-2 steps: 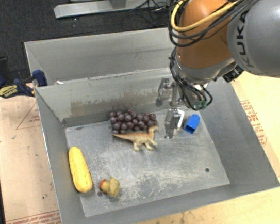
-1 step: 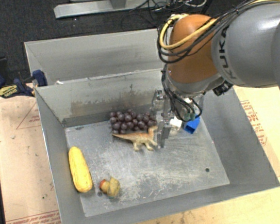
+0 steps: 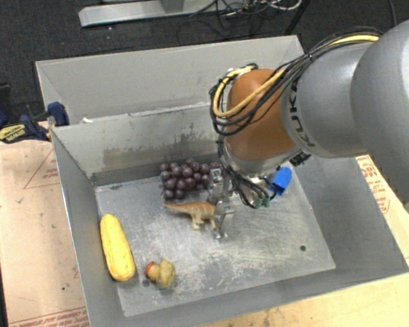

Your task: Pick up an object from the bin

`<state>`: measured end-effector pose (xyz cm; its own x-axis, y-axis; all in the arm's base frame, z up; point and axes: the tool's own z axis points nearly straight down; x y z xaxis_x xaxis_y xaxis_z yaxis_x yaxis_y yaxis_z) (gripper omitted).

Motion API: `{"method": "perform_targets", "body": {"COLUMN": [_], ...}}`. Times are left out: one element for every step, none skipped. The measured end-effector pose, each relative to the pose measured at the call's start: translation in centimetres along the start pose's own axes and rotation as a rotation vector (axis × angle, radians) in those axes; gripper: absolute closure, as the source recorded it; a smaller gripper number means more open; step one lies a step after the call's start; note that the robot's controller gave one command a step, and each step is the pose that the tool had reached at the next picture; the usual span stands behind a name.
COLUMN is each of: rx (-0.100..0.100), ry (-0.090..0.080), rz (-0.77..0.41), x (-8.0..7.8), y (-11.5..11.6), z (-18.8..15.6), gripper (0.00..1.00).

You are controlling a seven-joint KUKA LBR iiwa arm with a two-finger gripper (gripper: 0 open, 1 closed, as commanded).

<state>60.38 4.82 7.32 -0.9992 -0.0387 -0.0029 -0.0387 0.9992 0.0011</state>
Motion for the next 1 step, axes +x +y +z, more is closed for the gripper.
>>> {"method": "perform_targets", "body": {"rx": [0.000], "ry": [0.000], "rz": [0.000], "x": [0.00], "y": [-0.01], "z": [0.00], "gripper": [1.00]}}
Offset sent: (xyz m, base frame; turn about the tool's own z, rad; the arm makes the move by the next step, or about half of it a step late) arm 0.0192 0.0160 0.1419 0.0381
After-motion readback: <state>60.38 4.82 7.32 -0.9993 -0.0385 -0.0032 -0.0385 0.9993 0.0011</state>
